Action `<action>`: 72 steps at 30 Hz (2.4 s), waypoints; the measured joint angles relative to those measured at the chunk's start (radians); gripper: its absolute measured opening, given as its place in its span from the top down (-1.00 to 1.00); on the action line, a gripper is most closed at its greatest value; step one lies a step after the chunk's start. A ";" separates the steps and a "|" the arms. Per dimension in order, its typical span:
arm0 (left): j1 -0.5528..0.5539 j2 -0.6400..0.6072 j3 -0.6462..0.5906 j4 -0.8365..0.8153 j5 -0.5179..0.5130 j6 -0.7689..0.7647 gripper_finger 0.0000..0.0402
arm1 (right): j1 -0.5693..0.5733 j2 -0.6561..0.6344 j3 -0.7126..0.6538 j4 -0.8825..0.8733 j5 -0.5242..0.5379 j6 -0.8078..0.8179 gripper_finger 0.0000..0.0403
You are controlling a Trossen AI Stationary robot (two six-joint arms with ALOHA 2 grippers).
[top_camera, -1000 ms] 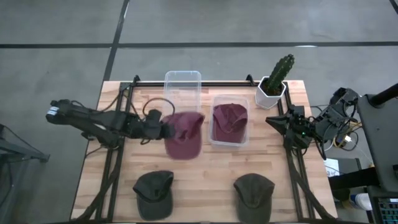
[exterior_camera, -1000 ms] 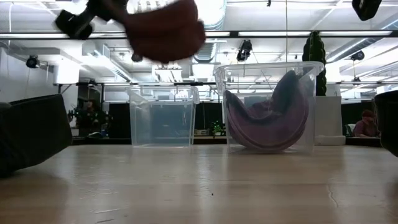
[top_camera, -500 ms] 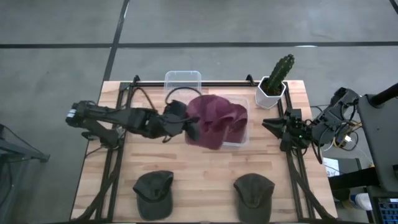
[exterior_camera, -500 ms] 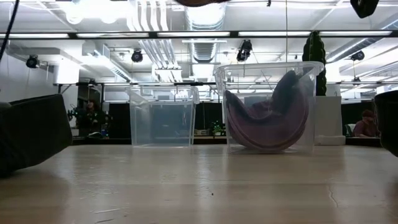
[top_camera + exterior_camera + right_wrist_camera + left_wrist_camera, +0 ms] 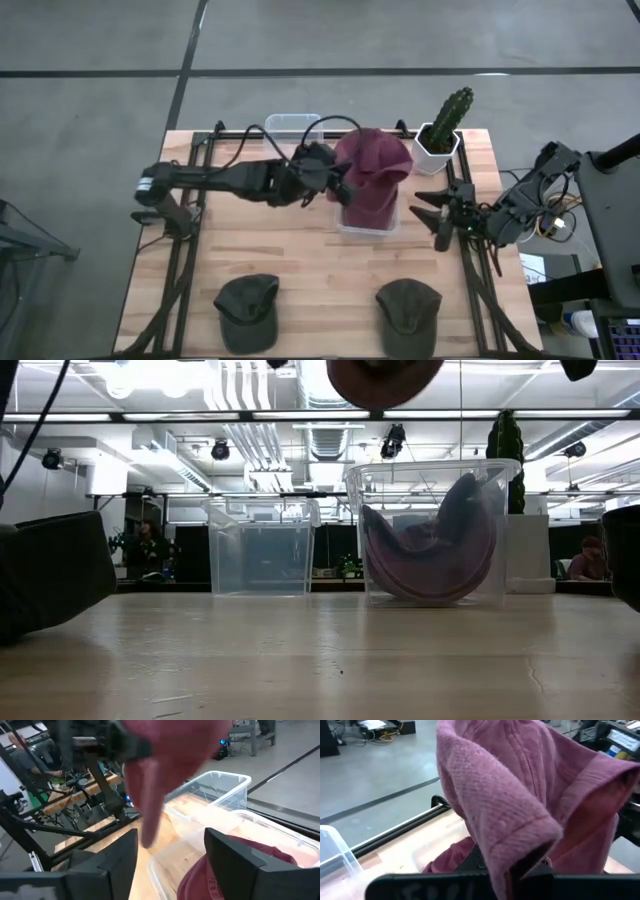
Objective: Pick & Place hat
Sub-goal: Put the red cap into the right transparent bin
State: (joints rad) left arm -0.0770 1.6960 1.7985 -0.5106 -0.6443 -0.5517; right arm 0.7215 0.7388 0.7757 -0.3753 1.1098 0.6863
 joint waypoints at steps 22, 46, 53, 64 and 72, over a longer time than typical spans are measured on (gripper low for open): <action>0.035 0.029 -0.003 0.092 -0.087 0.066 0.99 | -0.165 0.096 0.002 0.205 0.142 -0.009 -0.27; 0.040 0.034 -0.039 0.151 -0.047 0.026 0.99 | -0.312 0.195 0.003 0.421 0.090 -0.103 -0.28; 0.039 0.040 -0.039 0.181 -0.012 0.022 0.99 | -0.373 0.201 0.003 0.422 0.086 -0.102 -0.27; 0.039 0.040 -0.039 0.198 0.035 0.015 0.99 | -0.396 0.207 0.003 0.418 0.086 -0.099 0.28; 0.039 0.041 -0.039 0.207 0.057 0.008 0.98 | -0.395 0.208 0.003 0.418 0.078 -0.102 0.91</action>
State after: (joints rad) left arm -0.0376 1.7367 1.7599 -0.3038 -0.5874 -0.5434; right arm 0.3266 0.9466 0.7788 0.0429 1.1875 0.5838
